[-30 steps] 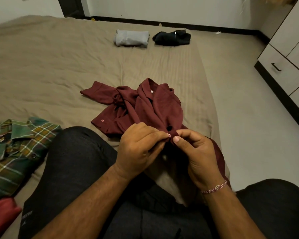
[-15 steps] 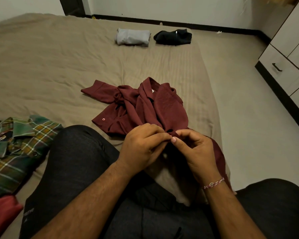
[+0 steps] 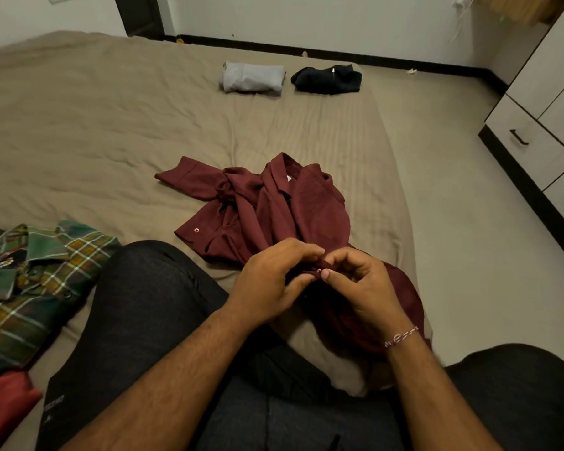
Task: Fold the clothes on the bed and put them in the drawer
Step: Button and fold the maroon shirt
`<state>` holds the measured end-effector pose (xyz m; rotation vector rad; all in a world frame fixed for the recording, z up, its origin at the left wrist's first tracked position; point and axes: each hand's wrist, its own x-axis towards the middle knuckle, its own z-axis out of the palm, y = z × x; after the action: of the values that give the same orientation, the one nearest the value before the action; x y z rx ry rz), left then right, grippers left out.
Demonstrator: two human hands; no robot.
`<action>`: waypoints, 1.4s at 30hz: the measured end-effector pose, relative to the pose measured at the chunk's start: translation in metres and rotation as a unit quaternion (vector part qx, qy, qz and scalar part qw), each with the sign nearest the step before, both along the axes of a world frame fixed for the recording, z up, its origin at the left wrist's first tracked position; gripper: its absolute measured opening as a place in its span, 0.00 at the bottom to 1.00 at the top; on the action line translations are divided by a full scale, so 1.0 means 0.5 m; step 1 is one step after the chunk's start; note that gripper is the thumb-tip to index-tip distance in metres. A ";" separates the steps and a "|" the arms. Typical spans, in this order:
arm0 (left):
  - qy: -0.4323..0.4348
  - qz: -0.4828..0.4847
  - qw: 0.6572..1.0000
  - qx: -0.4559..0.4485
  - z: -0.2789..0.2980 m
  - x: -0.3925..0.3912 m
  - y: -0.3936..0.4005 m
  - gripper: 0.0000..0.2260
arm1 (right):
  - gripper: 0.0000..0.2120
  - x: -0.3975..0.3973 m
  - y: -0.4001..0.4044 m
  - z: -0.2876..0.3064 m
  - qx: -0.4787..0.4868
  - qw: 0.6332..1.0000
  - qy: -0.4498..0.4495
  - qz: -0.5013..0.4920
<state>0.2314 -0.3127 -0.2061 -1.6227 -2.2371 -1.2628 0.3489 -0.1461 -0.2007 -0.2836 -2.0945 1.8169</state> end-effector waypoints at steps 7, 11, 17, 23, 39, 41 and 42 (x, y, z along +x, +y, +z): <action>-0.014 0.030 0.999 -0.021 -0.008 -0.008 0.005 0.10 | 0.06 0.003 0.000 0.003 0.049 0.999 -0.011 -0.010; -0.017 0.046 0.999 0.010 -0.002 -0.006 0.004 0.07 | 0.05 0.003 -0.006 0.007 0.056 0.998 -0.004 -0.033; -0.012 0.069 0.996 0.049 0.000 -0.001 0.005 0.04 | 0.05 0.000 -0.013 0.004 0.092 0.994 0.031 -0.049; 0.003 0.099 0.992 0.077 -0.002 0.006 0.005 0.03 | 0.05 -0.012 -0.034 0.001 0.244 0.960 0.109 -0.086; 0.050 0.085 0.992 -0.081 0.021 -0.091 -0.045 0.04 | 0.05 0.008 0.024 0.023 0.129 0.985 -0.085 -0.073; 0.026 0.104 0.991 -0.080 0.027 -0.105 -0.060 0.05 | 0.04 0.017 0.043 0.036 0.093 0.989 -0.109 -0.033; 0.002 0.121 0.990 -0.069 0.029 -0.112 -0.065 0.05 | 0.03 0.021 0.052 0.041 0.068 0.991 -0.115 -0.014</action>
<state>0.1755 -0.3453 -0.1918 -1.3378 -2.4767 -1.0651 0.3593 -0.1199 -0.1803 -0.5056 -2.3433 1.6836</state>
